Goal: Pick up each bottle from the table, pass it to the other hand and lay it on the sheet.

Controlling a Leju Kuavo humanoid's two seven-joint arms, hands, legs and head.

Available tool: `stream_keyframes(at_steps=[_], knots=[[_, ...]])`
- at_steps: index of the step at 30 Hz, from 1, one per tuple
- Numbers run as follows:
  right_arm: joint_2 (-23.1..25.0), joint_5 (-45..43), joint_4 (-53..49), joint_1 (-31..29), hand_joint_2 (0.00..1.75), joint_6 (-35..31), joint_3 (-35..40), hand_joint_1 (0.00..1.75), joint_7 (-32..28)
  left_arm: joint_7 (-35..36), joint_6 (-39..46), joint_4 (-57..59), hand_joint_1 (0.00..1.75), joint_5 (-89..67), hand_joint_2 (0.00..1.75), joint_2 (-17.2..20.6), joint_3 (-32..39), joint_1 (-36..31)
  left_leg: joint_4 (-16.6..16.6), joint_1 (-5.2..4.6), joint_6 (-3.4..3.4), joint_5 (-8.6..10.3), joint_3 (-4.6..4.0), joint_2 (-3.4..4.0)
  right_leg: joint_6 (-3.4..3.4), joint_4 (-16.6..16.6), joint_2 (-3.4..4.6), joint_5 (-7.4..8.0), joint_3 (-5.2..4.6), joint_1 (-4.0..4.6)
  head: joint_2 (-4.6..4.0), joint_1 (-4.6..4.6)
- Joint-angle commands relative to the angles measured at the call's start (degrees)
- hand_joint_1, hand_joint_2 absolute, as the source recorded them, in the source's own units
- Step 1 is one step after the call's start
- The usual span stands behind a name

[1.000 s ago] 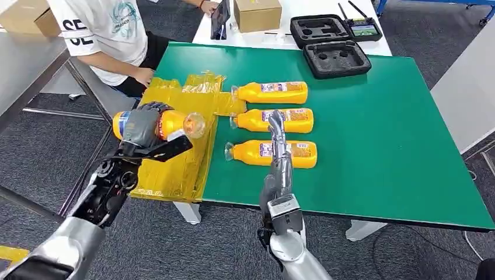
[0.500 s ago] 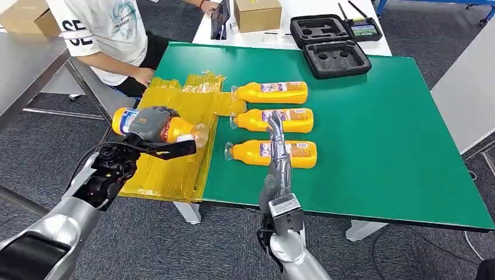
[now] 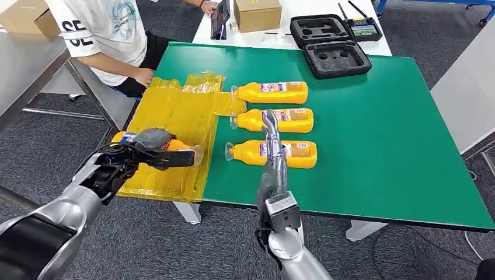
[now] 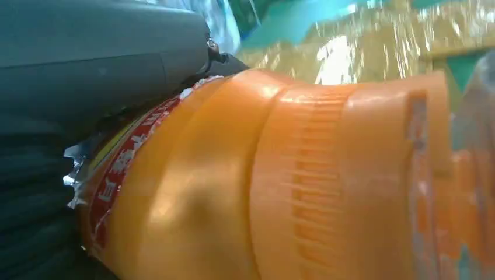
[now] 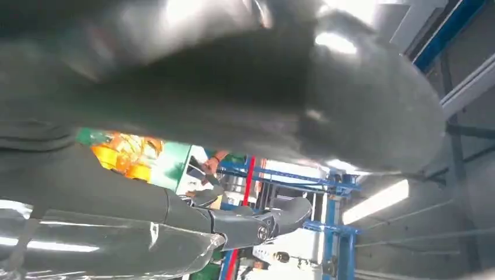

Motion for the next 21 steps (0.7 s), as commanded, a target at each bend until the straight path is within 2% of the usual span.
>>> stream_keyframes(at_steps=[1,21], knots=[[-0.2,0.8,5.8,-3.4,0.0,1.1,0.5,0.0,-0.1,-2.0,-3.8,9.3,1.75,3.5,1.75,-1.2,1.2,-4.8,0.0,0.11,-0.06,-0.03,0.09,0.01,-0.09,0.0,0.02,0.0,0.13,0.12,0.0,0.0],[-0.2,0.8,6.1,-3.3,0.0,1.3,0.4,0.0,-0.1,-2.9,-5.0,9.2,1.75,4.1,1.75,-0.8,1.3,-4.8,0.0,0.1,-0.06,-0.02,0.09,-0.03,-0.08,0.0,0.03,0.01,0.12,0.1,0.0,0.0]])
